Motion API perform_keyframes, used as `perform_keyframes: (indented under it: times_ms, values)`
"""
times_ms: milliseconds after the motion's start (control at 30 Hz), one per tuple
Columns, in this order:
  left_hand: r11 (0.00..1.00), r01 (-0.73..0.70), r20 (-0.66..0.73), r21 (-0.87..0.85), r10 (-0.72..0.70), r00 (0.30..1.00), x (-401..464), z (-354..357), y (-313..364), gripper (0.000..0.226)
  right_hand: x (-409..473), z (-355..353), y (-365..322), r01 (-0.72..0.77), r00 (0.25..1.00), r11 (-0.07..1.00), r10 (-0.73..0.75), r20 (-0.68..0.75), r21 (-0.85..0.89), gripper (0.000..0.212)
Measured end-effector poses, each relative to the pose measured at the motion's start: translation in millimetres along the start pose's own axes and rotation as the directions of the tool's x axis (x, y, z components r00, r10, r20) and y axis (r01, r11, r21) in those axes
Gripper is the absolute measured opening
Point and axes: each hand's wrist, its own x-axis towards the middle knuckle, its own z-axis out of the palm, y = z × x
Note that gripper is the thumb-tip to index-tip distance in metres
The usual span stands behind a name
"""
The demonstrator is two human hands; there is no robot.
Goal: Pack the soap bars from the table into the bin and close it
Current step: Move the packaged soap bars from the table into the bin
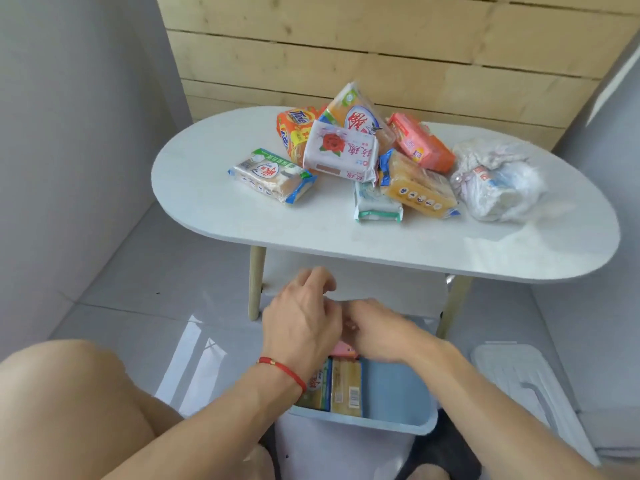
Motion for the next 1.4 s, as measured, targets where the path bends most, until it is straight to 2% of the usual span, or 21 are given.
perform_keyframes:
  times_ms: [67,133,167,233,333,433,500,600,667,767,800,867,900,967,1033,1100,1167,1300,1400]
  values:
    - [0.989,-0.108,-0.083,-0.101,0.099,0.992,16,-32,23,0.017,-21,-42,-21,0.077,0.994,0.996,-0.08,-0.073,-0.043,0.051]
    - [0.967,-0.206,-0.12,-0.148,0.189,0.975,39,-57,36,0.017,-43,-82,-30,0.123,0.977,0.988,-0.138,-0.164,-0.095,0.033]
    - [0.962,-0.24,-0.109,-0.133,0.226,0.968,52,-65,39,0.019,-50,-100,-30,0.136,0.963,0.982,-0.161,-0.216,-0.129,0.025]
    - [0.958,-0.284,-0.07,-0.046,0.28,0.957,80,-76,41,0.024,-56,-135,-21,0.127,0.927,0.976,-0.181,-0.327,-0.179,0.023]
    - [0.929,-0.36,-0.043,0.089,0.365,0.93,117,-79,41,0.037,-45,-169,2,0.057,0.843,0.99,-0.117,-0.525,-0.128,0.022]
    - [0.878,-0.415,-0.005,0.236,0.429,0.903,144,-69,42,0.051,-18,-179,25,0.029,0.678,0.999,-0.033,-0.734,-0.019,0.025]
    - [0.877,-0.4,0.034,0.264,0.406,0.913,156,-60,43,0.063,5,-182,33,0.003,0.61,1.0,-0.003,-0.792,-0.001,0.029]
    - [0.863,-0.383,0.138,0.329,0.357,0.924,169,-47,46,0.079,37,-190,36,-0.107,0.574,0.993,0.096,-0.813,0.042,0.039]
    - [0.881,-0.329,0.149,0.341,0.295,0.944,177,-41,48,0.082,55,-194,35,-0.224,0.581,0.972,0.187,-0.792,0.065,0.046]
    - [0.898,-0.274,0.141,0.344,0.239,0.961,183,-37,53,0.071,67,-193,32,-0.339,0.589,0.94,0.251,-0.769,0.047,0.045]
    - [0.892,-0.265,0.142,0.366,0.228,0.963,182,-37,53,0.066,67,-193,30,-0.326,0.575,0.945,0.219,-0.788,0.025,0.043]
    - [0.879,-0.232,0.121,0.416,0.199,0.972,180,-40,52,0.062,62,-195,25,-0.199,0.557,0.977,0.043,-0.829,-0.083,0.036]
    - [0.873,-0.214,0.104,0.437,0.188,0.977,178,-42,51,0.062,56,-198,22,-0.086,0.586,0.99,-0.041,-0.81,-0.112,0.037]
    - [0.856,-0.211,0.065,0.471,0.204,0.977,174,-46,48,0.061,43,-200,19,0.084,0.73,0.988,-0.152,-0.667,-0.134,0.053]
    - [0.879,-0.229,0.031,0.418,0.239,0.971,168,-48,44,0.06,31,-194,24,0.072,0.847,0.955,-0.211,-0.488,-0.287,0.073]
    - [0.941,-0.202,0.047,0.271,0.196,0.979,163,-50,41,0.064,24,-190,35,0.03,0.887,0.902,-0.222,-0.404,-0.431,0.084]
    - [0.97,-0.135,0.101,0.2,0.117,0.988,159,-51,40,0.069,19,-190,40,0.02,0.889,0.903,-0.213,-0.405,-0.43,0.087]
    - [0.967,-0.078,0.103,0.243,0.054,0.993,151,-52,45,0.064,-4,-189,44,0.027,0.851,0.953,-0.18,-0.493,-0.303,0.085]
    - [0.906,-0.146,0.036,0.397,0.143,0.989,131,-57,53,0.053,-31,-181,40,0.059,0.819,0.969,-0.185,-0.543,-0.241,0.084]
